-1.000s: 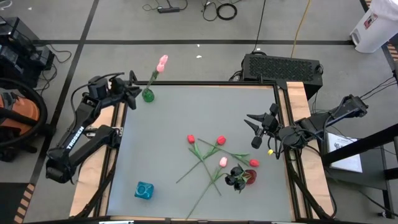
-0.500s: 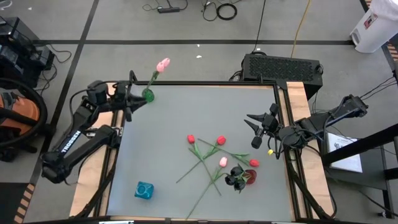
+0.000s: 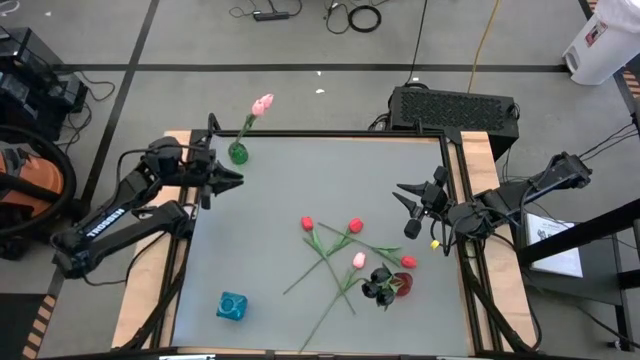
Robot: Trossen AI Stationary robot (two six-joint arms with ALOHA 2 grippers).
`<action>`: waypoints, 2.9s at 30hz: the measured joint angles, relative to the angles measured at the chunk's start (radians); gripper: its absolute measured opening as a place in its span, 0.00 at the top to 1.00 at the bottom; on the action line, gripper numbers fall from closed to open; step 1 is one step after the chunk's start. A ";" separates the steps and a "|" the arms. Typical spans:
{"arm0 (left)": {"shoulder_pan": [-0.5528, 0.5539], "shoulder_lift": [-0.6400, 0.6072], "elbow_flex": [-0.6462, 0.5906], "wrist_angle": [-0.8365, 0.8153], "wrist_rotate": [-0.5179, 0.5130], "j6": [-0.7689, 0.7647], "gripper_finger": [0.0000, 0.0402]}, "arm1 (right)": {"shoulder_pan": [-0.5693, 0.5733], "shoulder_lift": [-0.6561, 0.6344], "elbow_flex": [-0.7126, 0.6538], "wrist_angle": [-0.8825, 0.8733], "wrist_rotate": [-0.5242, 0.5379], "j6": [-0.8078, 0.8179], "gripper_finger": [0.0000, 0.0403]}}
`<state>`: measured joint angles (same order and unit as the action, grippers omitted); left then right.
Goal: Sort flowers into vase by color
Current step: Put the right red flower into the blue vase
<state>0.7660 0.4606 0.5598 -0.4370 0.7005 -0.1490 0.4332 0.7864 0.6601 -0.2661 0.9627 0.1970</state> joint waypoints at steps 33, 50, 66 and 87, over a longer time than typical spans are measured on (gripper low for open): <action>-0.650 0.542 0.000 0.497 -0.499 -0.712 0.75 | 0.000 0.000 0.000 0.000 0.000 0.000 0.76; -0.794 0.689 0.000 0.654 -0.634 -0.710 0.75 | 0.000 0.000 0.000 0.000 0.000 0.000 0.76; -0.795 0.689 0.000 0.653 -0.583 -0.496 0.75 | 0.000 0.000 0.000 0.000 0.000 0.000 0.76; -0.794 0.688 0.000 0.668 -0.582 -0.492 0.75 | 0.000 0.000 0.000 0.016 -0.002 0.047 0.76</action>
<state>-0.0284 1.1488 0.5598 0.2306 0.1184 -0.6411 0.4333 0.7864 0.6601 -0.2497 0.9611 0.2440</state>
